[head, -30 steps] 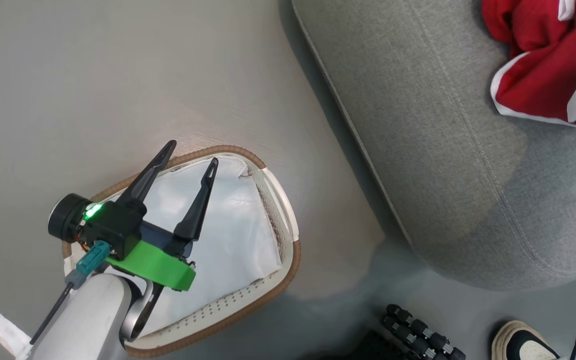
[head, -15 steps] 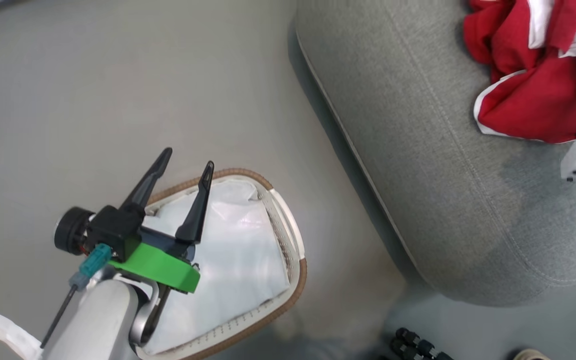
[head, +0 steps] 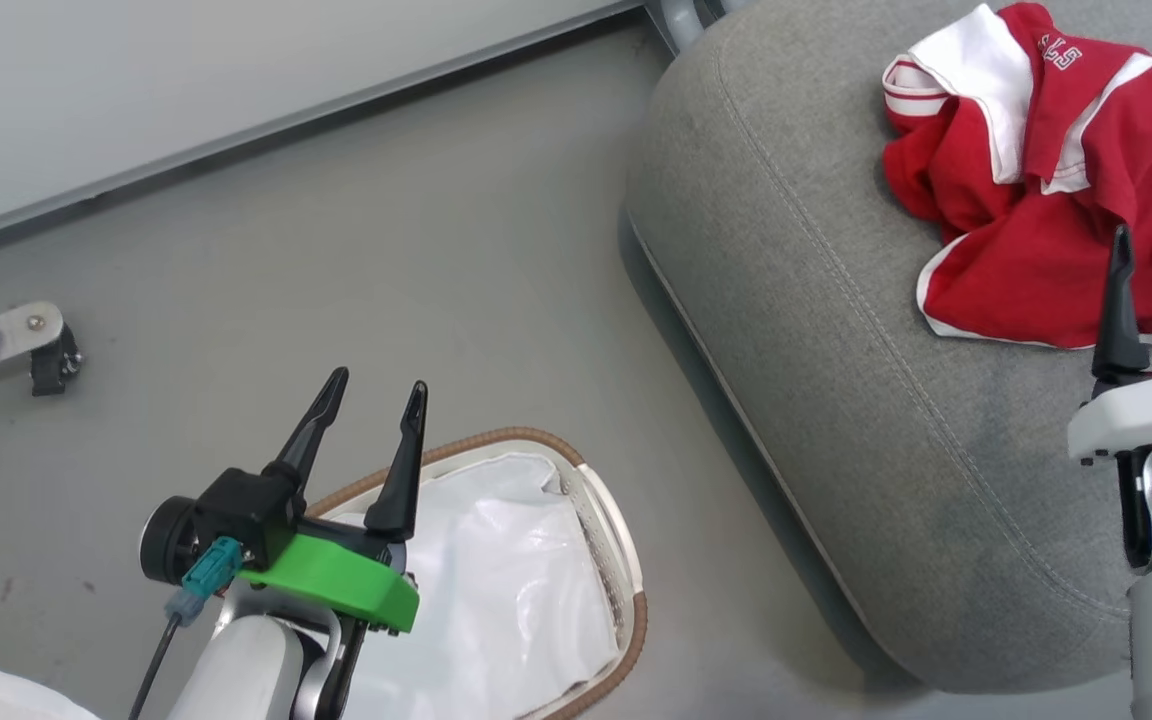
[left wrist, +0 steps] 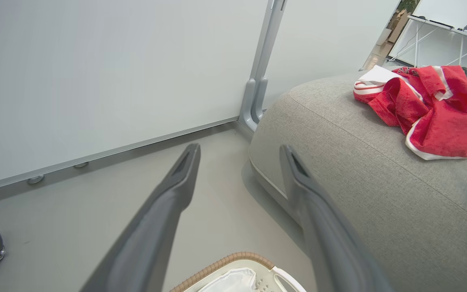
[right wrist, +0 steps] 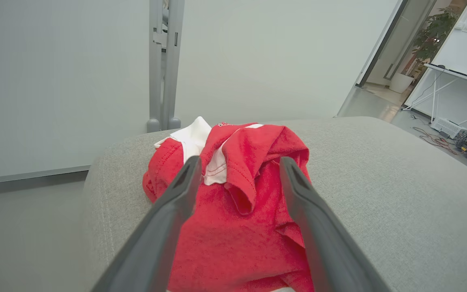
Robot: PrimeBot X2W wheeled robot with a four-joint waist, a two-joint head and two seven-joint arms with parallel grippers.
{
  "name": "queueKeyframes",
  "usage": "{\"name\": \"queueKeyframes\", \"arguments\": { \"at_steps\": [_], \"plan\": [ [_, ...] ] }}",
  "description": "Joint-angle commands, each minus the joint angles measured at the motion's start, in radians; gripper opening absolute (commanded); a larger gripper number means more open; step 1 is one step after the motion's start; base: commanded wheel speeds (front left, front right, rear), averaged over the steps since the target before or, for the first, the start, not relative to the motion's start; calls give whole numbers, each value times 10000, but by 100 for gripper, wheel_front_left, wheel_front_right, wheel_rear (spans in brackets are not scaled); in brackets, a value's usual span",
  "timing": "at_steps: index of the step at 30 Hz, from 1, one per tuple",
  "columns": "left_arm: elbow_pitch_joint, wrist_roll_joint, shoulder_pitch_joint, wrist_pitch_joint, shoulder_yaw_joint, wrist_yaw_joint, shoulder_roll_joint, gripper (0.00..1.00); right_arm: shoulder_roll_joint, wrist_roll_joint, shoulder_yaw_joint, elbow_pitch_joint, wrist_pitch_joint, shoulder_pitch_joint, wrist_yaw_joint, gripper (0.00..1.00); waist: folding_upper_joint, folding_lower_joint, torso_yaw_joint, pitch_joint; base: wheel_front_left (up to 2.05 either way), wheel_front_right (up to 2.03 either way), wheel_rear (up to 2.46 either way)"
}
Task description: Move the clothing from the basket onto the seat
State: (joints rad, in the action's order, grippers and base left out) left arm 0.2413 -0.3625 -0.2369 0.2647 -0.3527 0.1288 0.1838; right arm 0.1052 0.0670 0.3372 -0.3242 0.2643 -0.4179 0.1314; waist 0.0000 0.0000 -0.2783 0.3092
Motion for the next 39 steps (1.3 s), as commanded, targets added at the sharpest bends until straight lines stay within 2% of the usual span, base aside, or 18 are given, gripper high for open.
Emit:
{"name": "queueKeyframes", "arguments": {
  "at_steps": [1, 8, 22, 32, 39],
  "plan": [
    [79, 84, 232, -8, 168, 37, -55, 100, -82, -142, -158, 117, 1, 293, -13, 100, 0, 0, 499, -758, 0, 0, 0],
    [277, 225, 576, -9, 1157, 37, -340, 100, -422, -900, -856, 293, 2, 989, -14, 100, 0, 0, 1219, -1259, 0, 0, 0],
    [691, 746, 1429, -8, 2844, 37, -771, 100, -512, -1672, -1971, -247, 1, 1878, -14, 100, 0, 0, 2760, -2036, 0, 0, 0],
    [935, 1167, 1976, -8, 3356, 37, -1063, 100, -519, -2119, -2780, -210, 0, 2369, -13, 100, 0, 0, 3520, -2361, 0, 0, 0],
    [937, 979, 2240, -8, 3442, 37, -1138, 100, -517, -2210, -3029, -153, 0, 2660, -13, 100, 0, 0, 3763, -2561, 0, 0, 0]
  ]
}}
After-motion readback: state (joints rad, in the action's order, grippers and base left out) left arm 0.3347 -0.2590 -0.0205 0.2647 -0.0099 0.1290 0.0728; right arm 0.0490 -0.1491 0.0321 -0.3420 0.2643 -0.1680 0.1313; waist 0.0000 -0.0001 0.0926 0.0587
